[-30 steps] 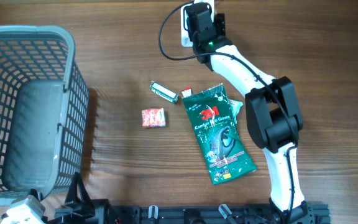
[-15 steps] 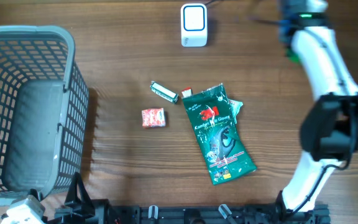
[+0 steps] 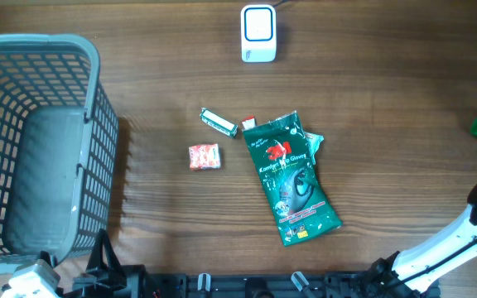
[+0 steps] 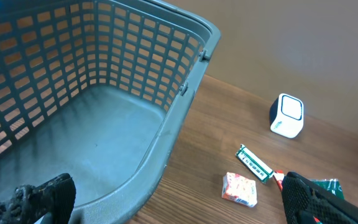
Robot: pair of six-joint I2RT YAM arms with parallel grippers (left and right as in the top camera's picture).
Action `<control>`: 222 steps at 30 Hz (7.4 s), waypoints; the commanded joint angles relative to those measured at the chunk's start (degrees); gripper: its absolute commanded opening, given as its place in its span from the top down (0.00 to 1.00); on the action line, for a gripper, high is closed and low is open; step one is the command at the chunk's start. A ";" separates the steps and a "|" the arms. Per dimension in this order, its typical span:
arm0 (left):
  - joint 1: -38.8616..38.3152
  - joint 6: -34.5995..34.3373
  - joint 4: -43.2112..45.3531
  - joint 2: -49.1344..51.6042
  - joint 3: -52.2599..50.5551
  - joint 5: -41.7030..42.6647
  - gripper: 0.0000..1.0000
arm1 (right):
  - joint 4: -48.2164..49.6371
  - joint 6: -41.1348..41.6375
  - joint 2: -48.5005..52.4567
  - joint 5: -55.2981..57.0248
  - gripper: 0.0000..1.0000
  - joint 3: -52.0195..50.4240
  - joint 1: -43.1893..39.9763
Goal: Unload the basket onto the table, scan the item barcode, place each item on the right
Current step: 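Move the jar to the right table edge and release it, then reach the right gripper to the green 3M gloves bag and grasp it, then lift the gloves bag and hold it in front of the scanner, then carry the gloves bag to the right side and drop it there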
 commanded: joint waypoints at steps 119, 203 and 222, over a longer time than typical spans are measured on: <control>-0.28 -0.07 0.04 -0.46 0.04 0.46 0.00 | 12.41 -71.32 -16.92 -80.48 0.96 -26.36 59.91; -0.28 -0.07 0.04 -0.46 0.04 0.46 0.00 | 5.73 12.11 -16.96 -97.46 0.96 -26.47 27.91; -0.28 -0.07 0.02 -0.48 0.04 0.46 0.00 | -32.96 68.67 -17.53 -60.19 0.96 -26.45 20.26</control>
